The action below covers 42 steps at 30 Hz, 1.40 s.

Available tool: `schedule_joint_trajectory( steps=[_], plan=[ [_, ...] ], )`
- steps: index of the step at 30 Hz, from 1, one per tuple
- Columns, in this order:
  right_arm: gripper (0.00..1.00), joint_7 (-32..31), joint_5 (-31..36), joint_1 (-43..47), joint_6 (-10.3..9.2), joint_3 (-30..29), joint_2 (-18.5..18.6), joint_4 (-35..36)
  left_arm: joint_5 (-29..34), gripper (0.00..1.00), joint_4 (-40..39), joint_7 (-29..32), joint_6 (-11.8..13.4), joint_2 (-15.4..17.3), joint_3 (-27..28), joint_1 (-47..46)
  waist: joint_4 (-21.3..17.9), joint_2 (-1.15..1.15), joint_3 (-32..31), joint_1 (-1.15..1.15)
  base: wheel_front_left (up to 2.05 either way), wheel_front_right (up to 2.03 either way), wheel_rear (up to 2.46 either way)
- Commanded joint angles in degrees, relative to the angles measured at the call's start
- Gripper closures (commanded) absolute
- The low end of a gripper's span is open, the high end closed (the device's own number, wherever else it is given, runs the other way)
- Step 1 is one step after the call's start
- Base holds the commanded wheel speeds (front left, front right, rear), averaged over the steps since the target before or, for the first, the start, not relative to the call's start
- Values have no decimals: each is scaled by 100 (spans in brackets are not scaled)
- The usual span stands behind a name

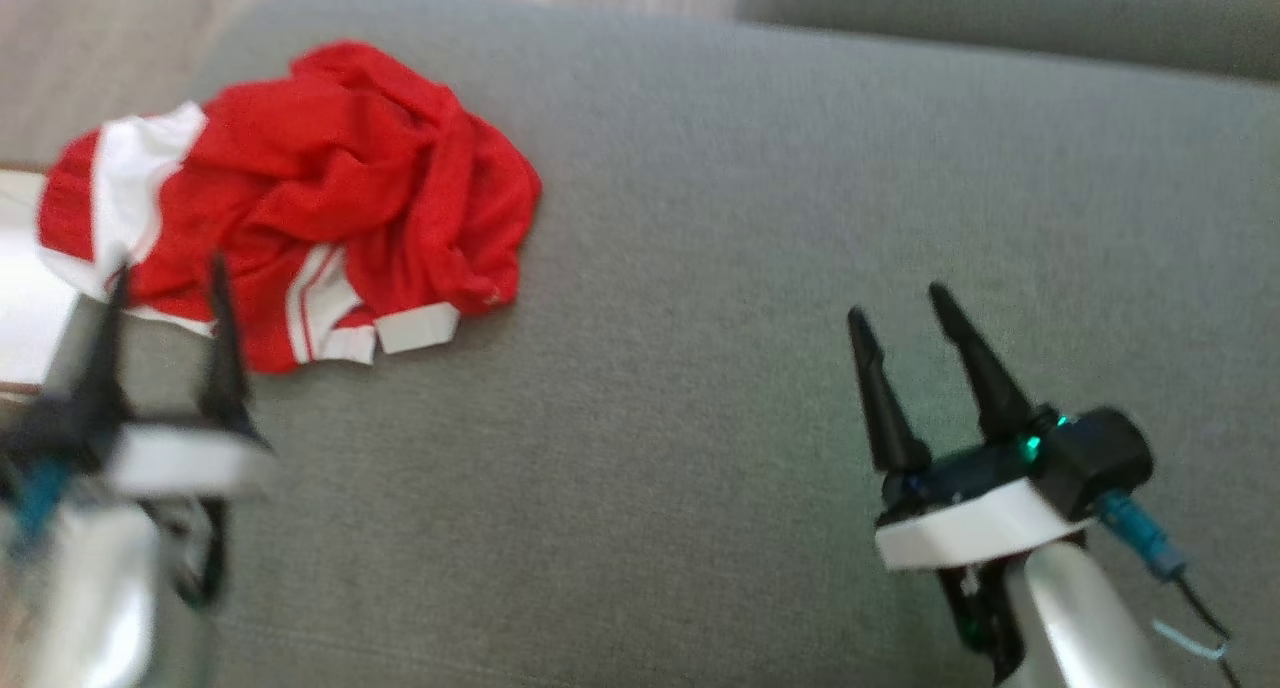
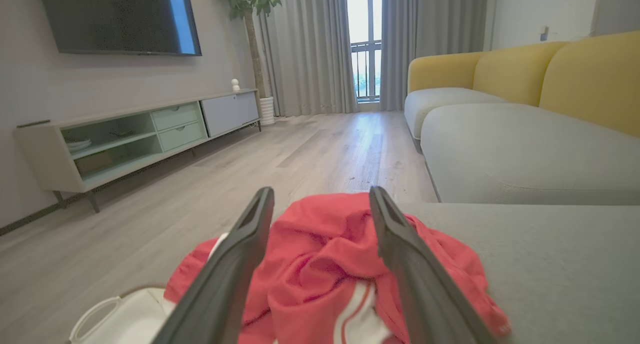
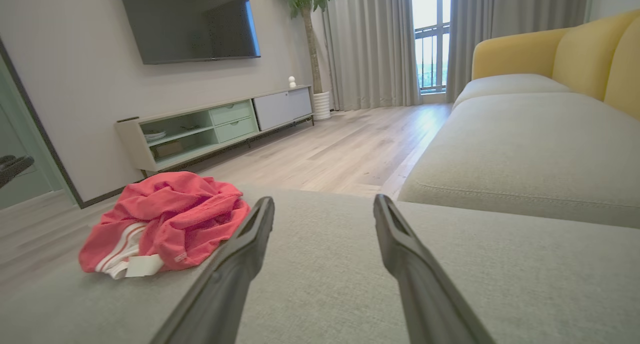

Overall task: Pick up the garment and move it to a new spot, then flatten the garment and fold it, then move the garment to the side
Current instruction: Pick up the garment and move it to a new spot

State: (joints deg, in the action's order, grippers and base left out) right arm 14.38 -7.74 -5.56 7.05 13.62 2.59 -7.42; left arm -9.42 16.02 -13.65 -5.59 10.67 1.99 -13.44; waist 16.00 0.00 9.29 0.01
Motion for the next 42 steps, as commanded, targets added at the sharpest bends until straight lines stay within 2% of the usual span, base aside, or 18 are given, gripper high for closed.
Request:
schedule_joint_trajectory(
  steps=[1, 5, 6, 11, 12, 17, 21, 26, 27, 28, 31, 42],
  plan=[
    [0, 62, 64, -254, 44, 63, 29, 257, 19, 0, -16, 74, -42, 369, 223, -632, -243, 0, 457, -1, 0, 0, 0],
    [0, 62, 180, -462, 44, -123, 29, 523, -89, 0, 548, 515, -125, 965, 215, -1765, -394, 0, 934, -1, 0, 0, 0],
    [0, 62, 252, -544, 44, -187, 29, 616, -104, 0, 863, 867, -161, 1242, 12, -2243, -473, 0, 1151, -1, 0, 0, 0],
    [0, 62, 354, -679, 44, -259, 29, 774, -500, 0, 1762, 1824, -186, 1797, -727, -3231, -639, 0, 1506, -1, 0, 0, 0],
    [0, 62, 354, -679, 44, -259, 29, 774, -500, 0, 1762, 1824, -186, 1797, -727, -3231, -639, 0, 1506, -1, 0, 0, 0],
    [0, 62, 386, -779, 44, -271, 29, 875, -1073, 0, 2438, 2713, -188, 2206, -1600, -3858, -773, 0, 1754, -1, 0, 0, 0],
    [0, 62, 375, -823, 44, -222, 29, 905, -1586, 0, 2798, 3316, -189, 2392, -2173, -4012, -879, 0, 1860, -1, 0, 0, 0],
    [0, 62, 293, -851, 44, -213, 29, 972, -2034, 0, 3031, 3359, -189, 2512, -2527, -4121, -954, 0, 1938, -1, 0, 0, 0],
    [0, 62, 314, -849, 44, -214, 29, 972, -2097, 35, 3071, 3317, -189, 2522, -2579, -4141, -959, 0, 1944, -1, 0, 0, 0],
    [0, 62, 326, -850, 44, -222, 29, 968, -2137, 100, 3109, 3241, -189, 2537, -2624, -4172, -960, 0, 1948, -1, 0, 0, 0],
    [0, 62, 344, -859, 44, -251, 29, 929, -2182, 100, 3252, 2891, -189, 2569, -2700, -4283, -951, 0, 1919, -1, 0, 0, 0],
    [0, 62, 242, -800, 44, -267, 29, 833, -1864, 100, 3520, 745, 69, 2572, -2558, -4962, -888, 0, 1414, -1, 0, 0, 0]
  ],
)
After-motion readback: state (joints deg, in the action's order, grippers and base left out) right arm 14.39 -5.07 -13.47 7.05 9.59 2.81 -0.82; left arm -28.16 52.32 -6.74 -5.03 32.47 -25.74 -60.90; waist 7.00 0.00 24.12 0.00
